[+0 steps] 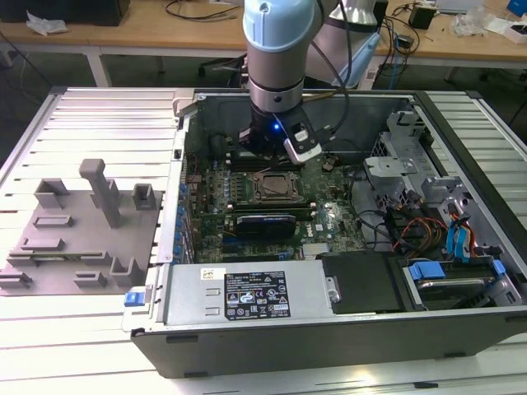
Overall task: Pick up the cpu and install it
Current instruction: 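Install the first cpu locking lever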
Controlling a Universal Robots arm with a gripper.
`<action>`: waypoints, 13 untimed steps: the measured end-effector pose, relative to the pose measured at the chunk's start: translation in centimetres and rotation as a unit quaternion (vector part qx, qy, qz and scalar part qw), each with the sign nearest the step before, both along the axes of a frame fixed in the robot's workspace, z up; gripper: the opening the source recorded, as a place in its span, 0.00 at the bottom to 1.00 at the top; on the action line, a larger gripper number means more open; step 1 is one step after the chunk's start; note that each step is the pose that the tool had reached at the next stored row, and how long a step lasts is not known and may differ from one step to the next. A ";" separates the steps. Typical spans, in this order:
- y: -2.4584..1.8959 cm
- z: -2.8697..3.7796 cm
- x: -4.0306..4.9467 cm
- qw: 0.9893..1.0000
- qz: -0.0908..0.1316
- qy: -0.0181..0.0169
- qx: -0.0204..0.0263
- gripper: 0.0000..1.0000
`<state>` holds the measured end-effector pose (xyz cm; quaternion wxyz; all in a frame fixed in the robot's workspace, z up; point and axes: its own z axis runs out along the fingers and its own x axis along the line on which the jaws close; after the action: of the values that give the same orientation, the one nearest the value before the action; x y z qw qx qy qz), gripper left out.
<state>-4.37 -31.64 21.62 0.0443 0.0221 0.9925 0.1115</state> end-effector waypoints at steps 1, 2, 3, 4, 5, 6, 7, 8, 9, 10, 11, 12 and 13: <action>0.01 -0.10 -0.11 1.000 -0.001 -0.003 0.000 0.11; 0.03 -0.15 -0.18 1.000 -0.001 -0.005 0.000 0.11; 0.05 -0.21 -0.24 1.000 -0.002 -0.007 0.000 0.11; 0.11 -0.25 -0.29 1.000 -0.003 -0.008 0.000 0.11; 0.21 -0.32 -0.40 1.000 -0.006 -0.009 0.000 0.11; 0.27 -0.35 -0.49 1.000 -0.008 -0.009 0.000 0.11; 0.30 -0.37 -0.55 1.000 -0.009 -0.009 0.000 0.11; 0.31 -0.38 -0.63 1.000 -0.010 -0.010 0.000 0.11; 0.32 -0.41 -0.64 1.000 -0.011 -0.010 0.000 0.11; 0.34 -0.49 -0.67 1.000 -0.012 -0.011 0.000 0.11; 0.35 -0.58 -0.70 1.000 -0.012 -0.014 -0.001 0.11; 0.35 -0.72 -0.72 1.000 -0.013 -0.017 -0.001 0.11; 0.36 -0.83 -0.73 1.000 -0.013 -0.019 -0.001 0.11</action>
<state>-5.11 -31.28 20.79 0.0648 0.0325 0.9912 0.1103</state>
